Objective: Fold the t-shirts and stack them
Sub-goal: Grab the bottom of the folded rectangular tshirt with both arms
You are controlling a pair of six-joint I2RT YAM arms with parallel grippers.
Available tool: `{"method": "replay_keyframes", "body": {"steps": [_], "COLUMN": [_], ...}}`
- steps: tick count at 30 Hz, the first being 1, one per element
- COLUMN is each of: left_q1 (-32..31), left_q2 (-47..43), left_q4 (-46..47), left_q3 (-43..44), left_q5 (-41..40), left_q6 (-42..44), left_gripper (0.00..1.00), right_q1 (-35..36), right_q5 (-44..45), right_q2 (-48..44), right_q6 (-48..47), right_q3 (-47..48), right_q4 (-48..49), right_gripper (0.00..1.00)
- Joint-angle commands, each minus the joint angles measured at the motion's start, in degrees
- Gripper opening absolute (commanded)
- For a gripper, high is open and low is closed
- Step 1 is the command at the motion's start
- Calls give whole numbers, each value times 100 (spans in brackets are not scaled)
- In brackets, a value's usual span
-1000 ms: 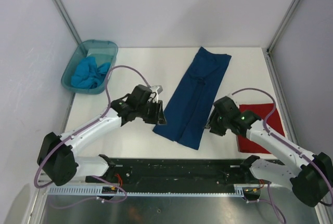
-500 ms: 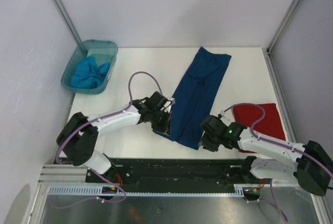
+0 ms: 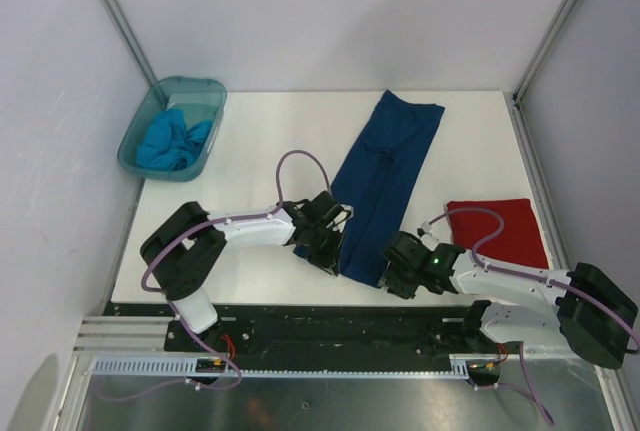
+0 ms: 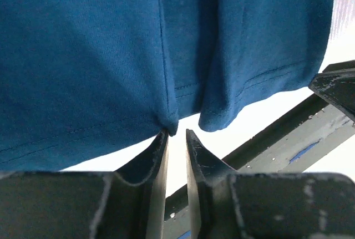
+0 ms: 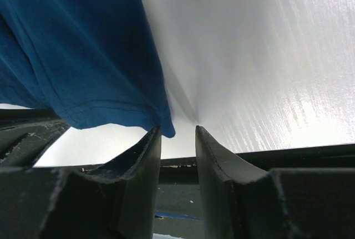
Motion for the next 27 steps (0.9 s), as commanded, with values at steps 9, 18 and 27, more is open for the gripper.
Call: {"method": "replay_keyframes", "body": {"steps": [9,18,27], "left_q1": [-275,-279,137], "left_q2": [14,-402,-1523], "left_q4": [286,285,-56], "left_q3": [230,106,-155], "left_q5": [55,157,-93], "left_q6": [-288,-384,-518], "left_gripper": [22,22,28], "right_q1": [44,67,92], "right_q5": [366,290,312], "right_q2": [117,583,533], "right_q6": [180,157,204], "right_q3": [-103,-106,-106], "right_q4": [346,716,247], "right_gripper": [38,39,4]}}
